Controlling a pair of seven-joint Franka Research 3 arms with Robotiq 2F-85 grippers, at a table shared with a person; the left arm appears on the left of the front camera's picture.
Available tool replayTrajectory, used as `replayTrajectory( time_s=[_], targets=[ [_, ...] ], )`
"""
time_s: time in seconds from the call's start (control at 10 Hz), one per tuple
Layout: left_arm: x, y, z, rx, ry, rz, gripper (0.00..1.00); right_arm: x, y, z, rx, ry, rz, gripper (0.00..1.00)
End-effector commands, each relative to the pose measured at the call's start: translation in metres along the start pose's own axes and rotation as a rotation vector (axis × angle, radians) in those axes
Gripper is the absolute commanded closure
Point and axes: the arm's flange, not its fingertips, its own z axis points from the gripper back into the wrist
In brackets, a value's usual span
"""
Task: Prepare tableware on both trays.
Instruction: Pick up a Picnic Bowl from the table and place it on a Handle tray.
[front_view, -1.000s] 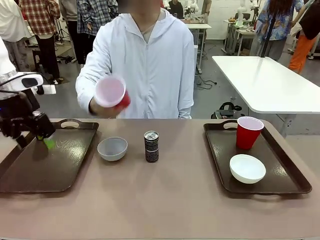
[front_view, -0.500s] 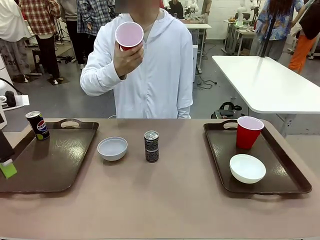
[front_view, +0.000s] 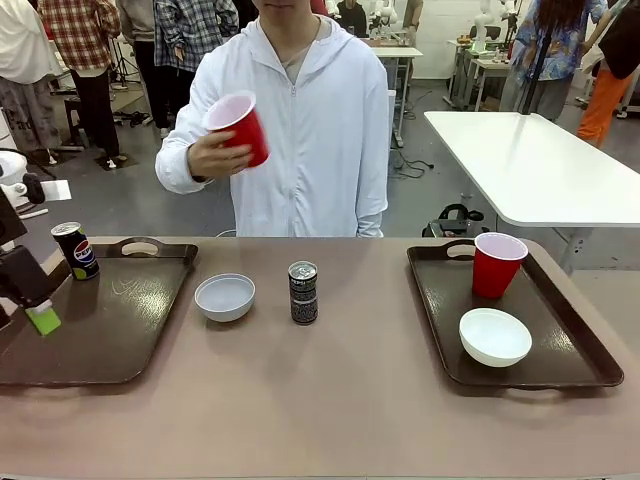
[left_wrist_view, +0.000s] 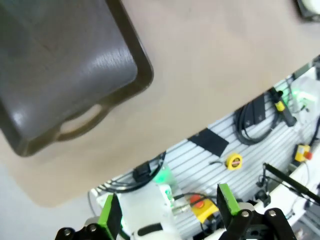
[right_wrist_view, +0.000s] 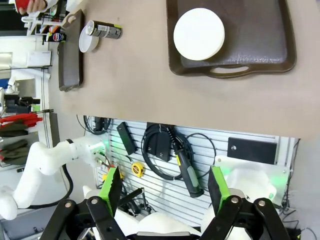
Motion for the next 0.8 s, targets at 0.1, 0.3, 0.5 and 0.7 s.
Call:
replayTrajectory(
  time_s=[0.1,0.3,0.5,0.7],
  targets=[
    [0.050,-0.006,-0.010,0.053,-0.081,0.045,0.00,0.001,0.002,0.000,0.026,0.003,0.003,0.11],
    [0.077,-0.014,-0.022,0.089,-0.084,0.062,0.00,0.001,0.002,0.000,0.026,0.003,0.003,0.11],
    [0.109,-0.023,-0.034,0.125,-0.085,0.099,0.00,0.001,0.002,0.000,0.026,0.003,0.003,0.11],
    [0.144,-0.033,-0.045,0.173,-0.108,0.149,0.00,0.001,0.002,0.000,0.026,0.003,0.003,0.11]
  ],
)
